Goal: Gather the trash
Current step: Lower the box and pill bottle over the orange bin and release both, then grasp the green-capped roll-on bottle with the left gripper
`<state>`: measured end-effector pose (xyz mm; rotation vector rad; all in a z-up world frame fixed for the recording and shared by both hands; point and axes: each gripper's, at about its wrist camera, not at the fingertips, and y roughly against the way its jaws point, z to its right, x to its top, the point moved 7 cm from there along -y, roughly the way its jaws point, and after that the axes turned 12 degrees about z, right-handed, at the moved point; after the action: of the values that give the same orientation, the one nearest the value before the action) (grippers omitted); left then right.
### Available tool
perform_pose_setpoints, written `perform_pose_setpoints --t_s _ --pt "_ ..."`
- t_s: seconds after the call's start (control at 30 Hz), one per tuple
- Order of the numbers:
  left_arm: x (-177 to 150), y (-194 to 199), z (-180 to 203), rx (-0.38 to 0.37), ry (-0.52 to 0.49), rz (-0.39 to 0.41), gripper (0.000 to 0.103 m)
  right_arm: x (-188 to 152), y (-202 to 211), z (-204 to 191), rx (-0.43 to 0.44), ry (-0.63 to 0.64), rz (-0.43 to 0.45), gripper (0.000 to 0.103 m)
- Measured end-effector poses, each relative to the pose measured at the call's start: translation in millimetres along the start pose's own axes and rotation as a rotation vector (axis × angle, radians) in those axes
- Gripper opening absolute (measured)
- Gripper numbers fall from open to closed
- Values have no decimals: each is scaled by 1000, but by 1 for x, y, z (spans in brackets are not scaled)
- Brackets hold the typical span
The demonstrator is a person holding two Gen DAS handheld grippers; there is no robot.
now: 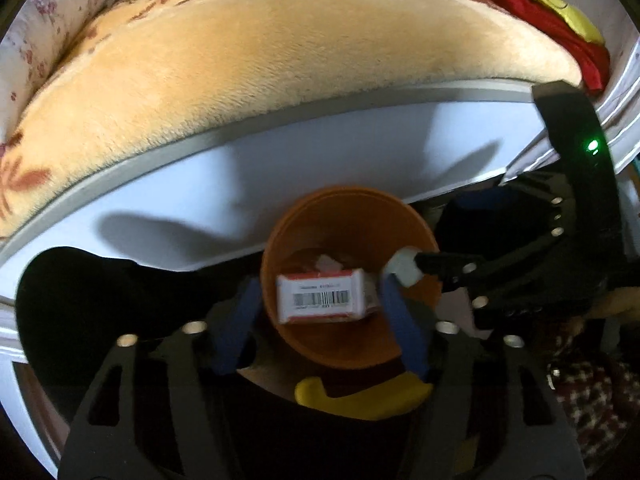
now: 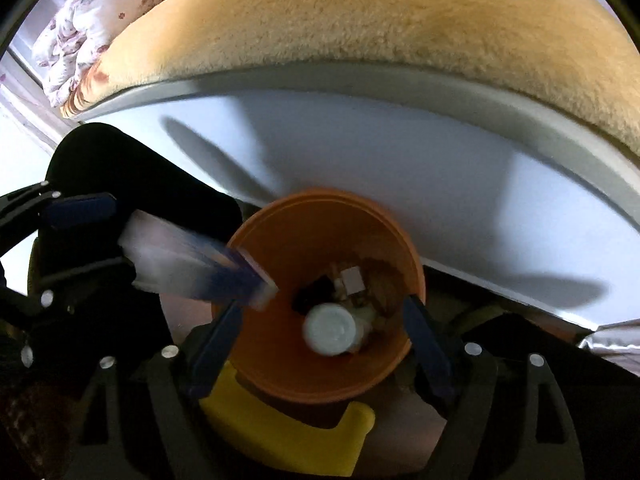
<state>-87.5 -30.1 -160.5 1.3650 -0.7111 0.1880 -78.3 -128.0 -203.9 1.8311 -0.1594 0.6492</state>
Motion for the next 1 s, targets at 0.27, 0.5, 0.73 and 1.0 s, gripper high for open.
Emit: perform_pose_setpoints --t_s 0.27,0.5,0.73,1.0 --pt "15 17 -5 37 -9 72 69 21 33 4 -26 7 126 81" --pt "57 43 -15 70 -5 215 70 61 86 9 -43 35 308 82" --pt "117 56 -11 76 3 325 70 103 131 38 -77 0 479 83" --pt "209 50 -2 111 -1 448 78 136 152 78 -154 -10 583 86"
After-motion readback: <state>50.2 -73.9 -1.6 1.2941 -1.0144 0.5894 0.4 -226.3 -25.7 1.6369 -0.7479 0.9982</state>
